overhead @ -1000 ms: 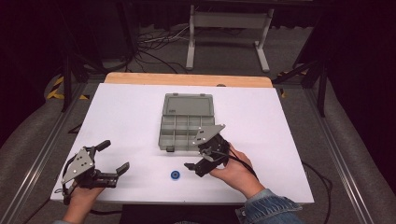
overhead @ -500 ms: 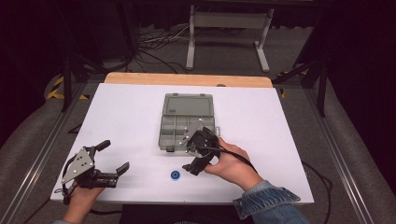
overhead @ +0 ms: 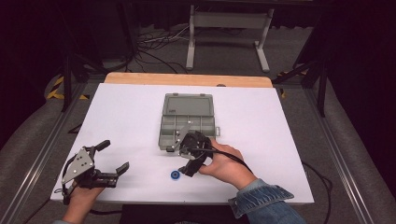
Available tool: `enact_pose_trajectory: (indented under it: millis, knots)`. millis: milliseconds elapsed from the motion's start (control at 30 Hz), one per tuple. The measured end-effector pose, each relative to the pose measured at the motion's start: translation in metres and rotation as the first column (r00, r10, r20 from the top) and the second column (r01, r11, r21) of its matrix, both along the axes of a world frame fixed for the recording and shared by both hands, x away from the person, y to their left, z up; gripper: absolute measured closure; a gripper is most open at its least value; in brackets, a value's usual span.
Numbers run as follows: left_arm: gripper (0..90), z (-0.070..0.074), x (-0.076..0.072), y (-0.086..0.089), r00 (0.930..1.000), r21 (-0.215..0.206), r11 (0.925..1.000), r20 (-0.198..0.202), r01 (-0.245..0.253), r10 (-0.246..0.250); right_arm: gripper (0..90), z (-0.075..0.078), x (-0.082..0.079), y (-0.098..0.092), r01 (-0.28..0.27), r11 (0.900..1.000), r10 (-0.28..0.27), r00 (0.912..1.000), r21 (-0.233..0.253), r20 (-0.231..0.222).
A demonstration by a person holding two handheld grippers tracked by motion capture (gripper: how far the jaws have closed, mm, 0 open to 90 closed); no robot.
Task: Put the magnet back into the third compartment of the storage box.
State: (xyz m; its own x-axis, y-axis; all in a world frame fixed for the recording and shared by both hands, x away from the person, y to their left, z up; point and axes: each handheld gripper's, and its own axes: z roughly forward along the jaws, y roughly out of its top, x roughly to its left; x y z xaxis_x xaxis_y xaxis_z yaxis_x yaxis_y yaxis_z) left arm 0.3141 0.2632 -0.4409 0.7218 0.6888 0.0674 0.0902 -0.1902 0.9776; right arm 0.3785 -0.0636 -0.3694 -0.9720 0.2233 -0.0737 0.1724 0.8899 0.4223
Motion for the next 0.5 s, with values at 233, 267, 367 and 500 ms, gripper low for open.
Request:
enact_pose_trajectory:
  millis: [233, 267, 367, 500]
  knots:
    - [0.4, -0.001, 0.000, 0.000, 1.0000, -0.005, 1.0000, 0.001, -0.003, 0.003, 14.6, -0.017, 0.000, 0.010, -0.021, 0.999, 0.021, 0.9995, -0.035, -0.022]
    - [0.3, -0.001, 0.000, 0.000, 1.0000, -0.006, 1.0000, 0.001, -0.003, 0.003, 14.8, -0.019, 0.000, 0.011, -0.025, 0.999, 0.024, 0.9994, -0.038, -0.024]
    - [0.3, 0.000, 0.000, 0.000, 1.0000, -0.005, 1.0000, -0.001, -0.003, 0.003, 15.1, -0.025, -0.001, 0.014, -0.028, 0.999, 0.026, 0.9991, -0.045, -0.034]
    - [0.3, 0.000, 0.000, 0.000, 1.0000, 0.005, 1.0000, -0.001, 0.004, -0.004, 15.5, -0.032, -0.003, 0.019, -0.042, 0.997, 0.039, 0.9982, -0.062, -0.046]
